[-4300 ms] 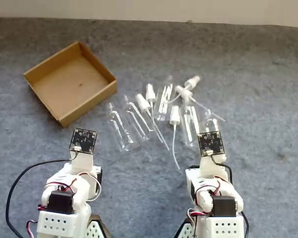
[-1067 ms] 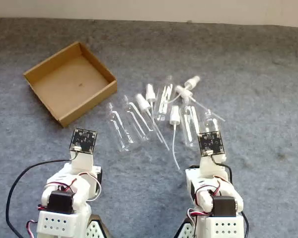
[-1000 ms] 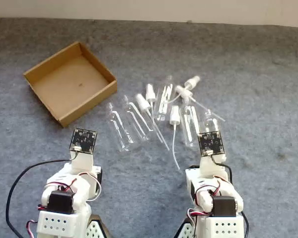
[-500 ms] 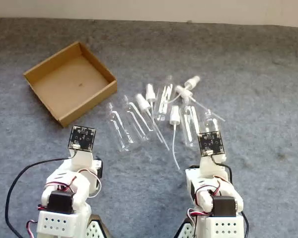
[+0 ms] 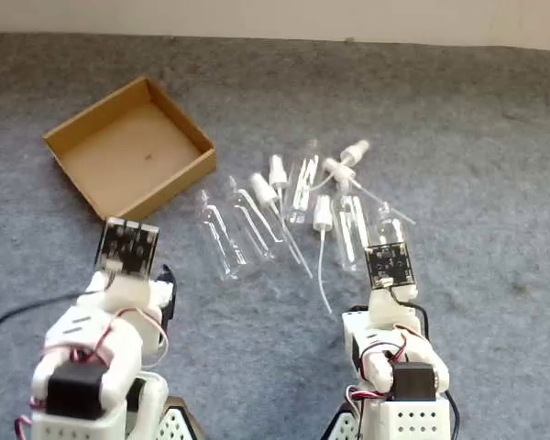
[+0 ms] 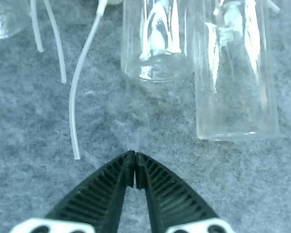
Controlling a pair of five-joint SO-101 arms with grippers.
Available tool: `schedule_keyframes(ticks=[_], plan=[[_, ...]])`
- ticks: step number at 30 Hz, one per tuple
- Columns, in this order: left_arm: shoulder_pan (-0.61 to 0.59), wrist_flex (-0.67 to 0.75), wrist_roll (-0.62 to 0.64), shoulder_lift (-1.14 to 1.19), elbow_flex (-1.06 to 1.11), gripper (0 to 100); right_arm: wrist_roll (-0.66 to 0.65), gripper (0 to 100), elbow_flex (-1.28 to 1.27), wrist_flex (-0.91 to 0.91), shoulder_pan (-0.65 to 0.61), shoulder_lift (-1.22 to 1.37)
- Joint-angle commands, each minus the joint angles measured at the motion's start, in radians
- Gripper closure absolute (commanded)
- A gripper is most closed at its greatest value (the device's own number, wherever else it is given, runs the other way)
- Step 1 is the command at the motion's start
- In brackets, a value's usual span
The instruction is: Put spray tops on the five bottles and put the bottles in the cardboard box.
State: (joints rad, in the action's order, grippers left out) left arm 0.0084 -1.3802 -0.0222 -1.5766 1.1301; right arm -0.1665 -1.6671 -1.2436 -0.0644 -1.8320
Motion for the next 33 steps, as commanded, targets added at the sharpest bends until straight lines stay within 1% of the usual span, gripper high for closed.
schedule_keyframes(ticks=[1, 6, 10, 13, 15, 19, 21, 23, 31, 33], plan=[[0.008, -0.002, -0.006, 0.334, -0.203, 96, -0.006, 99.4, -0.159, -0.007, -0.005, -0.004], [0.01, -0.003, -0.002, 0.659, -0.369, 96, -0.006, 99.4, -0.159, -0.007, -0.005, -0.004], [0.01, -0.005, 0.118, 0.883, -0.492, 96, -0.006, 99.4, -0.159, -0.007, -0.005, -0.004], [0.044, -0.005, 0.213, 1.038, -0.591, 95, -0.006, 99.4, -0.159, -0.007, -0.005, -0.004], [0.085, -0.005, 0.301, 1.132, -0.656, 89, -0.006, 99.4, -0.159, -0.007, -0.005, -0.004], [0.145, -0.003, 0.483, 1.282, -0.777, 72, -0.006, 99.4, -0.159, -0.007, -0.005, -0.004], [0.156, -0.002, 0.532, 1.348, -0.837, 66, -0.006, 99.4, -0.159, -0.007, -0.005, -0.004], [0.154, -0.002, 0.557, 1.406, -0.888, 63, -0.006, 99.4, -0.159, -0.007, -0.005, -0.004], [0.139, -0.003, 0.646, 1.596, -1.006, 64, -0.006, 99.4, -0.159, -0.007, -0.005, -0.004], [0.122, -0.003, 0.647, 1.63, -1.033, 65, -0.006, 99.4, -0.159, -0.007, -0.005, -0.004]])
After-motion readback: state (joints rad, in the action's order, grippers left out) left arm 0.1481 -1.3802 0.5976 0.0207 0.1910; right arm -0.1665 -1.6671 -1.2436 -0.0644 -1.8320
